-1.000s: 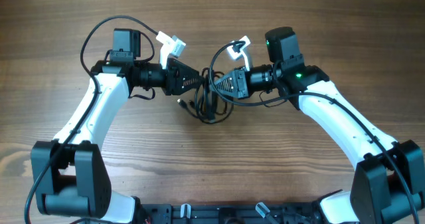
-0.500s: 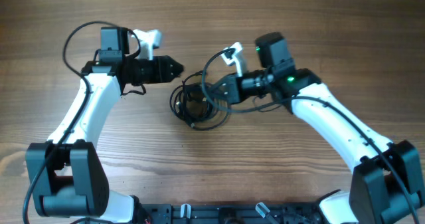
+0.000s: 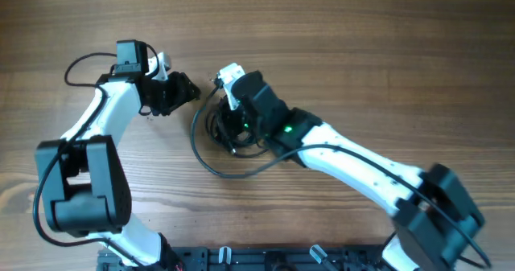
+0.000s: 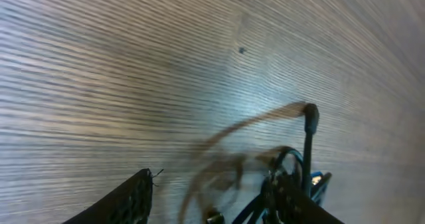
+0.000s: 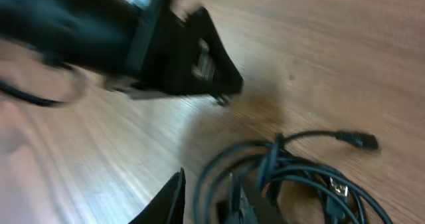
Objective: Untangle cables
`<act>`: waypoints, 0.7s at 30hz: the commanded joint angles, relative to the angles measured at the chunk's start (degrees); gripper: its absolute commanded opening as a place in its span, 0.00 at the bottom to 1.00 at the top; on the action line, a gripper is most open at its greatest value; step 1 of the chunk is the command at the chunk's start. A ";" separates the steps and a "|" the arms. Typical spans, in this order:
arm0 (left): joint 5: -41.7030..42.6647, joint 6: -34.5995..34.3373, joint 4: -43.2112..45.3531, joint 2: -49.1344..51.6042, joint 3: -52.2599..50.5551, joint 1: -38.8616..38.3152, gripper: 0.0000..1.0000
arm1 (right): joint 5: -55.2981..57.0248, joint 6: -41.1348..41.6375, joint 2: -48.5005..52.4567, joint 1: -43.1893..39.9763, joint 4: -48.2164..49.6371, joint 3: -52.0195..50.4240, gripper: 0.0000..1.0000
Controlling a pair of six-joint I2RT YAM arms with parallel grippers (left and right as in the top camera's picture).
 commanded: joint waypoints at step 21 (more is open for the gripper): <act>3.65 2.51 1.49 0.44 -0.09 -1.81 0.57 | -3.10 -1.42 10.36 -3.58 2.32 0.92 0.04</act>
